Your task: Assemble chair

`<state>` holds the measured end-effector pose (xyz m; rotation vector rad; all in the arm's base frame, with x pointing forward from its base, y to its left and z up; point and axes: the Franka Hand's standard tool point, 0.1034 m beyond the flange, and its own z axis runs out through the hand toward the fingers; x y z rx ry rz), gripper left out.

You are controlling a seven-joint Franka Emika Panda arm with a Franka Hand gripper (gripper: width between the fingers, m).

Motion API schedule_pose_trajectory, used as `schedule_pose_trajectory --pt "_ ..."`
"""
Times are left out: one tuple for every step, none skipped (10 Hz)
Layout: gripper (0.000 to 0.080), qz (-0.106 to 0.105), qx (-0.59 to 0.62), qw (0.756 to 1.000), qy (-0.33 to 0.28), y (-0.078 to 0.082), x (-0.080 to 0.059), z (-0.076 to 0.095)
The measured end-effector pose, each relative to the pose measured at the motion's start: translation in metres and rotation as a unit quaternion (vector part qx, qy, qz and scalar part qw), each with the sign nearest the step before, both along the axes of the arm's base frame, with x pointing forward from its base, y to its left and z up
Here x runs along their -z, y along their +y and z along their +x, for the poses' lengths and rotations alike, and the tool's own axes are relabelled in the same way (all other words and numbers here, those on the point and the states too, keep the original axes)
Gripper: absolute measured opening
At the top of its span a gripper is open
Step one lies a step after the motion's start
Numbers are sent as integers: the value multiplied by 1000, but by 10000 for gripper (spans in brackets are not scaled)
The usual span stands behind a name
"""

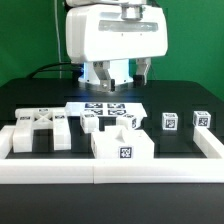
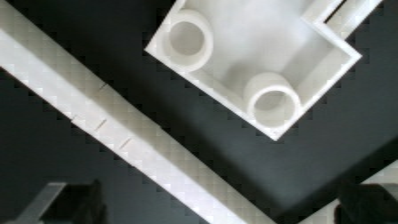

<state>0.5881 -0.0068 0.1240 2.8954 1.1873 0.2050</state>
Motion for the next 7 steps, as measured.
schedule_pose_trajectory --pt "650 0 0 1000 0 0 0 0" --pt "650 0 0 1000 0 0 0 0" --pt "650 0 0 1000 0 0 0 0" --pt "650 2 9 1000 1 0 2 -1" --pt "650 10 51 999 3 1 9 -6" --pt "650 16 102 995 13 6 13 -14" --pt "650 19 128 991 24 10 15 -18"
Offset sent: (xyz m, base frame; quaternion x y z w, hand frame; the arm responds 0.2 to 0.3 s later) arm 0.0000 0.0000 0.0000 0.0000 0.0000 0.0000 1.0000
